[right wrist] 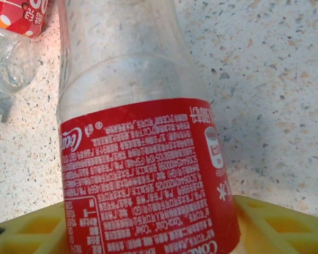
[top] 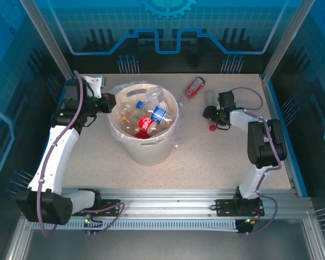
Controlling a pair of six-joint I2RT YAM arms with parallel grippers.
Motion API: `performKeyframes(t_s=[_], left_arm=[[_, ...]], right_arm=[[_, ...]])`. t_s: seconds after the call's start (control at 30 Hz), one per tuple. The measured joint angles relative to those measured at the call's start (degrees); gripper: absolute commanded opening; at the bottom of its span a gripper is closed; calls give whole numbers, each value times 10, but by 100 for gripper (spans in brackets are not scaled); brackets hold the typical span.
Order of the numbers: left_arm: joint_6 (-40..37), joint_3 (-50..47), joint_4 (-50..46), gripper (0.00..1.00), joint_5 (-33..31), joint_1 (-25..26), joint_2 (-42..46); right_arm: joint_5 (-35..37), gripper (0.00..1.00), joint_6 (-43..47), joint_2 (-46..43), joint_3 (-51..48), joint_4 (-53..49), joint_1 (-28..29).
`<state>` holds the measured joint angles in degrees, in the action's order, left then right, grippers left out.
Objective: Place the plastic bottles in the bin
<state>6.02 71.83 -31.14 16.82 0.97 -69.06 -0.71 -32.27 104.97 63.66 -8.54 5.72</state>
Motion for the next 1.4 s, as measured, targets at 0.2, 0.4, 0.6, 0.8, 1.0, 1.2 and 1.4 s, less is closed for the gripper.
performKeyframes(t_s=[0.2,0.4,0.6,0.8,1.0,1.2,1.4], left_arm=[[0,0,0,0,0,0,0],[0,0,1,0,4,0,-1],[0,0,2,0,4,1,-2],[0,0,2,0,6,1,-2],[0,0,2,0,6,4,-2],[0,0,3,0,6,26,-2],[1,-2,6,0,8,45,-2]], right_arm=[[-2,60,18,-33,-24,-13,-5],[-13,59,40,-94,-29,-47,-6],[-49,59,79,-186,-5,-129,-6],[-101,58,130,-275,77,-245,0],[-105,57,161,-341,184,-338,56],[-104,56,165,-347,274,-372,158],[-105,56,171,-271,361,-388,261]])
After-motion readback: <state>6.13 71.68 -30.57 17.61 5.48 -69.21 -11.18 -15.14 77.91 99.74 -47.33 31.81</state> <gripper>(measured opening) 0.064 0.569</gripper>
